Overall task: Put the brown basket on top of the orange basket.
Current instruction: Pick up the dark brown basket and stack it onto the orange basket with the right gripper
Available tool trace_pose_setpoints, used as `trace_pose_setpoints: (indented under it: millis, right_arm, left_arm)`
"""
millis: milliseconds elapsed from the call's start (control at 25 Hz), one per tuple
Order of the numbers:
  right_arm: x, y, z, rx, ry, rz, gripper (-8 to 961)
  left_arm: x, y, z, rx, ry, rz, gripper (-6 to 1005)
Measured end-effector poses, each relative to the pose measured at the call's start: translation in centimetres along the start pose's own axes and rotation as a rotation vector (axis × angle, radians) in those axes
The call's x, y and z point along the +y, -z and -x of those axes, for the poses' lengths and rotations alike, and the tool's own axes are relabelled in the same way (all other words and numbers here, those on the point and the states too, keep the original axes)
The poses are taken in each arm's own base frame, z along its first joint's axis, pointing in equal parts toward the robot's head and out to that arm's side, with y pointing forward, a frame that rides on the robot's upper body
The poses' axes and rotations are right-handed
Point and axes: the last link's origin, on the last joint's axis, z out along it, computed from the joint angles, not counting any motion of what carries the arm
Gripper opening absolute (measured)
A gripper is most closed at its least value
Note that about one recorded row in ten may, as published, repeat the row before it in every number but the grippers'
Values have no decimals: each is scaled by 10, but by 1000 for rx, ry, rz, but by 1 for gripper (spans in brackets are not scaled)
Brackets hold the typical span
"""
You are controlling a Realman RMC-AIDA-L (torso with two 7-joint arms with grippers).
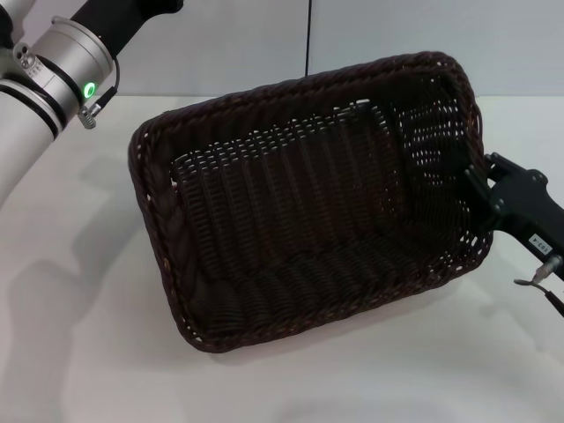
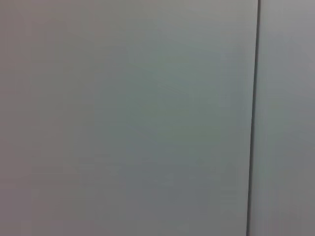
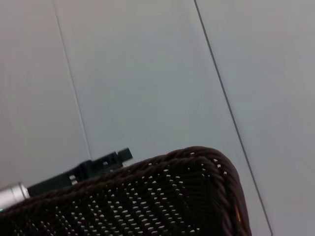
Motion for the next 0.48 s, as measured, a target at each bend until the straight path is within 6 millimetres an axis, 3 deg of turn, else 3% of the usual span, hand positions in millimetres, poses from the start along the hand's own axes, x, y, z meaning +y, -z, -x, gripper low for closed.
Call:
trace_pose_setpoints:
  millis: [480]
  right_arm:
    - [-21,5,-5,96,-101,-80,313]
  left_arm:
    - [-2,-1,-2,4,-3,-6,813]
